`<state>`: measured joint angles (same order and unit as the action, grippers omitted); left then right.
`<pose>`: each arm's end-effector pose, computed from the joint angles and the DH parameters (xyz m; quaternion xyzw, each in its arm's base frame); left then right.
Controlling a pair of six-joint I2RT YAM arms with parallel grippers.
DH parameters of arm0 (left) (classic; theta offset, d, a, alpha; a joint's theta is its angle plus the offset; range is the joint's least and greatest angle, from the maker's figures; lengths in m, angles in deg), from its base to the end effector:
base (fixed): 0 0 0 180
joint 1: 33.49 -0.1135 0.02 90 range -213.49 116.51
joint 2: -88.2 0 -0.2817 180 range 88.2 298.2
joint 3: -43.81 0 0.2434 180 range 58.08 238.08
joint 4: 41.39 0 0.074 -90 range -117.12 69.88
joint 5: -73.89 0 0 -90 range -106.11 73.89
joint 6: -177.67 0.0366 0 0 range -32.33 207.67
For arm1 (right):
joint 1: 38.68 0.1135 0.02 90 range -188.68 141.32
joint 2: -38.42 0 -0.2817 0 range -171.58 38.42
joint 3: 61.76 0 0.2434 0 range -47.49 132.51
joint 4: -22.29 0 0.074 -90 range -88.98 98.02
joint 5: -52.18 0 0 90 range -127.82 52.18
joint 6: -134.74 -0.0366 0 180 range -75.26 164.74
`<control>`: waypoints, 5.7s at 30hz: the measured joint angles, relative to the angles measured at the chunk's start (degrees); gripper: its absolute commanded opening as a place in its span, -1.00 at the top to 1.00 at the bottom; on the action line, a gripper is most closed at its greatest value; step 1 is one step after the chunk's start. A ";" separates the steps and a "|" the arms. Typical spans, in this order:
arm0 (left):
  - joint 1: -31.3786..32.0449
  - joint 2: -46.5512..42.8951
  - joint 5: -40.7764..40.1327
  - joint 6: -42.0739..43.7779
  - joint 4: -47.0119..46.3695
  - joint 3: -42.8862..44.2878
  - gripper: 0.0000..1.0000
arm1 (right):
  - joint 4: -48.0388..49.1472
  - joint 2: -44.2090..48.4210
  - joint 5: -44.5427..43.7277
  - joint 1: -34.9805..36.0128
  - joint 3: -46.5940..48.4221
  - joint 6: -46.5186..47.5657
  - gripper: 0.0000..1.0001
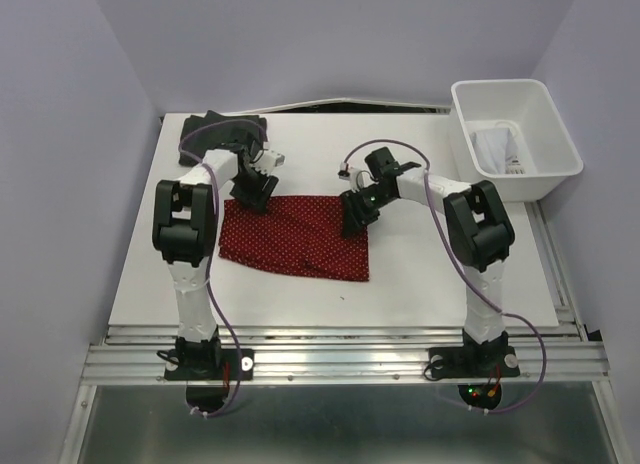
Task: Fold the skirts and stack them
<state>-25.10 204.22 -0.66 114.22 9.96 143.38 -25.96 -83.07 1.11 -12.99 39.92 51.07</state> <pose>0.4124 -0.0707 0.1965 0.3166 0.9198 -0.1001 0.2092 0.3815 0.2091 0.1762 -0.3162 0.8722 0.3527 0.1219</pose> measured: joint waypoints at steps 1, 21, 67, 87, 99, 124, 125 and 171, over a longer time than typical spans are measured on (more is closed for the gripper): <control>0.26 2.78 -1.20 0.57 0.07 4.11 -0.31 | 0.11 0.81 -0.70 -0.57 -1.53 0.42 -0.04; 2.01 -14.51 1.97 -0.48 -1.42 4.20 -0.51 | -2.89 11.69 1.53 5.49 -3.23 -2.64 0.12; -3.32 -11.65 4.13 -4.17 -7.82 -11.58 -0.61 | -10.86 12.98 -19.50 17.92 -10.21 13.20 0.10; -5.33 -9.51 4.68 -3.96 -7.98 -11.58 -0.59 | -13.07 11.85 -19.91 18.27 -9.42 15.21 0.99; -6.25 -8.20 4.92 -3.67 -8.11 -11.58 -0.67 | -18.78 13.57 -21.42 18.27 -8.37 18.10 -0.06; -26.53 -8.28 20.87 -9.40 -9.16 -14.34 -0.32 | -11.41 5.62 -18.75 14.38 5.22 5.97 0.09; -26.88 -7.48 21.55 -10.01 -8.83 -14.67 -0.32 | -11.34 5.62 -18.78 14.38 5.22 5.79 0.09; -35.87 -26.95 32.59 -16.00 -23.30 -18.91 -0.97 | 19.06 -18.99 -44.72 37.88 28.52 1.77 -0.08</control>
<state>-60.97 177.27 31.92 98.22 -13.34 124.47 -6.90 -102.07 -43.60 24.89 68.45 52.84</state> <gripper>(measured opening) 0.985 0.523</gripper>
